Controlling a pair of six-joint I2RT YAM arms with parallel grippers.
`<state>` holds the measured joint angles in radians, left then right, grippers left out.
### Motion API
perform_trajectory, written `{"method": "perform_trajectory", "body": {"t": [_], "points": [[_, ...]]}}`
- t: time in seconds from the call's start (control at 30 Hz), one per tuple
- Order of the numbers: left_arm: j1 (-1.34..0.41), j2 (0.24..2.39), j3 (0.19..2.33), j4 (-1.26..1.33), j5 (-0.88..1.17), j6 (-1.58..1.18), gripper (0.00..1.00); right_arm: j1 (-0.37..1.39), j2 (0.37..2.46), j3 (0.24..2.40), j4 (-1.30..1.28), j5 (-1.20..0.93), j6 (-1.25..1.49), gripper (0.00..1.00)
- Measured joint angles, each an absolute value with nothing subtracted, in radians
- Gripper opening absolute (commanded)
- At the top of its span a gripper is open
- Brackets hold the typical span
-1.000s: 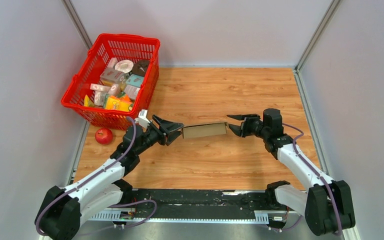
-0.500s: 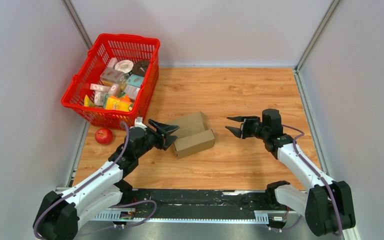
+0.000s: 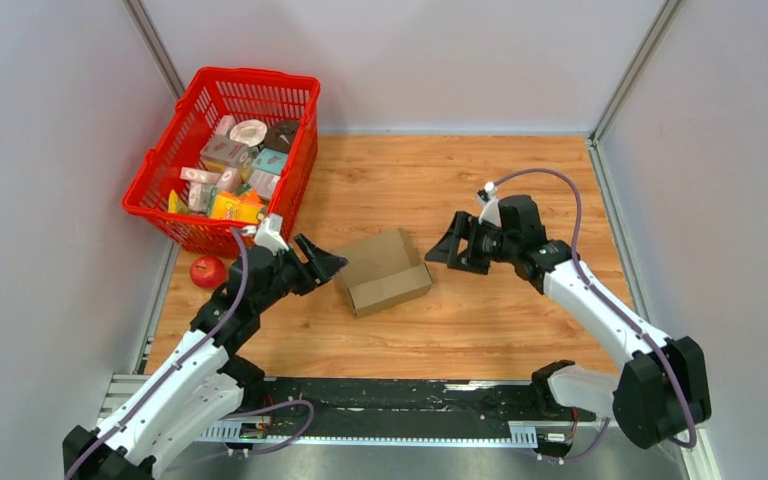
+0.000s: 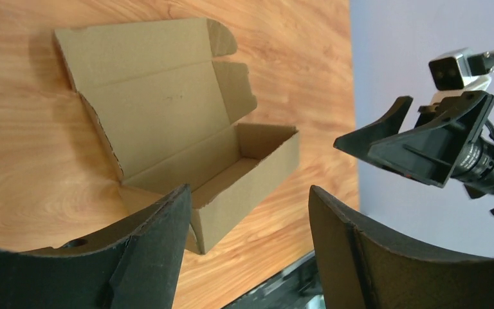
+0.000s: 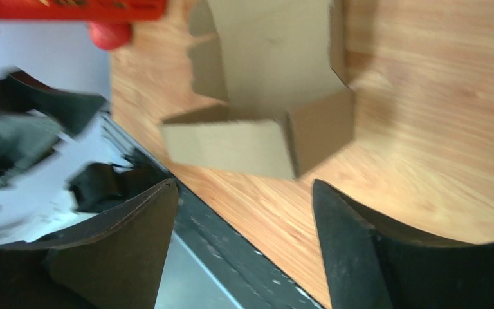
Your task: Fold the paper box
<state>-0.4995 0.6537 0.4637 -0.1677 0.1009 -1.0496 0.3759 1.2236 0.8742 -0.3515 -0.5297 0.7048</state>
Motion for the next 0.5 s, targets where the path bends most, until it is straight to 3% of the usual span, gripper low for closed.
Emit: {"method": "perform_trajectory", "body": {"t": [0.13, 0.27, 0.37, 0.5], "points": [[-0.500, 0.750, 0.564, -0.242, 0.158, -0.879, 0.75, 0.378, 1.151, 0.759, -0.370, -0.536, 0.551, 0.81], [-0.500, 0.829, 0.570, -0.281, 0.182, -0.822, 0.83, 0.384, 1.186, 0.748, -0.359, -0.549, 0.473, 0.82], [-0.496, 0.870, 0.570, -0.298, 0.171, -0.811, 0.80, 0.397, 1.237, 0.767, -0.347, -0.555, 0.426, 0.81], [-0.488, 0.964, 0.577, -0.273, 0.219, -0.820, 0.71, 0.436, 1.352, 0.853, -0.338, -0.556, 0.384, 0.70]]}}
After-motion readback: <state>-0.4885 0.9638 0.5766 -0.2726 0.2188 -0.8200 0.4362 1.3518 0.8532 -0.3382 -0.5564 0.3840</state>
